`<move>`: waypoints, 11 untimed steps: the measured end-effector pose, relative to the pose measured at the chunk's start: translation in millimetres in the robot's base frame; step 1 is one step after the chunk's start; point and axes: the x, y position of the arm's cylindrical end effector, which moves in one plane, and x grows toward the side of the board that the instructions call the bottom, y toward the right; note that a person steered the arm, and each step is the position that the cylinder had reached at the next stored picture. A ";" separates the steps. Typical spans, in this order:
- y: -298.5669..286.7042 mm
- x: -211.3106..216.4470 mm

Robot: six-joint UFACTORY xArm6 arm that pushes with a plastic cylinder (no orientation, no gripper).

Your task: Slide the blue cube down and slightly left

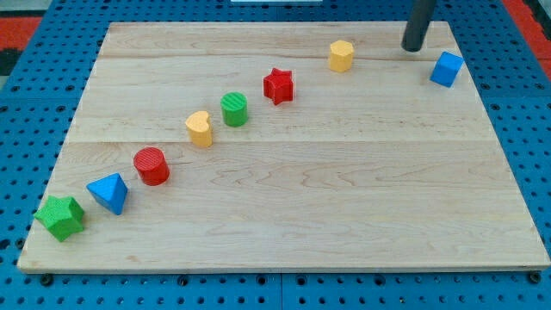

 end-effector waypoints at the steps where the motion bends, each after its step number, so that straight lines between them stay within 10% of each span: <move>1: 38.5 46.8; 3: -7.9 184.6; 6: 22.7 205.8; 11: 41.0 363.8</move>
